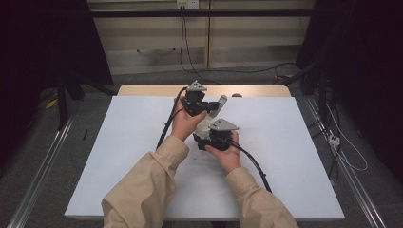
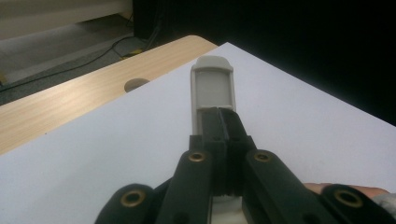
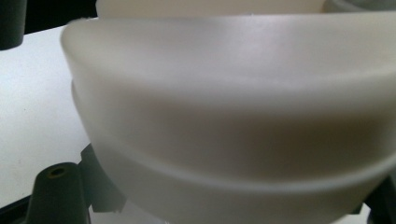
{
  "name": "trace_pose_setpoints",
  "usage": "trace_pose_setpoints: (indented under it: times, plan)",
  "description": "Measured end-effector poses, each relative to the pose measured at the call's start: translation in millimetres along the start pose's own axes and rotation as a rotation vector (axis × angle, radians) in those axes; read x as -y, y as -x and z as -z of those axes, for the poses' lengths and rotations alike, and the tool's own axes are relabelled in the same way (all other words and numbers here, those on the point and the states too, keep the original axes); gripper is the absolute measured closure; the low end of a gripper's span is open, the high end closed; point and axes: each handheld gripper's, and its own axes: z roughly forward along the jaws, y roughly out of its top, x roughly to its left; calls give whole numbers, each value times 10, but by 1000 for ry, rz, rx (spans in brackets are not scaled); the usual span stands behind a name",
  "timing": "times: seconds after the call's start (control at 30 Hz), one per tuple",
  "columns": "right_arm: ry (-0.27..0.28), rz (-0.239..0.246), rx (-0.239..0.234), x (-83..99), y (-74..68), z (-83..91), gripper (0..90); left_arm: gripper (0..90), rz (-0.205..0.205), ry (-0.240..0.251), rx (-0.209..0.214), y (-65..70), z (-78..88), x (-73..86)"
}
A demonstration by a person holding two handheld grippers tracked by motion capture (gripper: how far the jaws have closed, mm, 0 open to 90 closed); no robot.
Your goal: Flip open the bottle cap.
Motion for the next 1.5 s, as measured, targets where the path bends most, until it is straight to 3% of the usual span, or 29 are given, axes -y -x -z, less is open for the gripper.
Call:
trace_pose_setpoints:
  times: [0.97, 1.33, 1.5]
  plan:
    - [-3, 2, 1, 2, -2, 2, 188, 900, -8, -38, 10, -1, -50, 40]
    - [-9, -5, 9, -5, -11, 7, 183, 893, 0, -29, 25, 10, 75, 8]
    - [-30, -22, 18, -13, 2, 38, 110, 836, 7, -32, 41, 36, 119, 4]
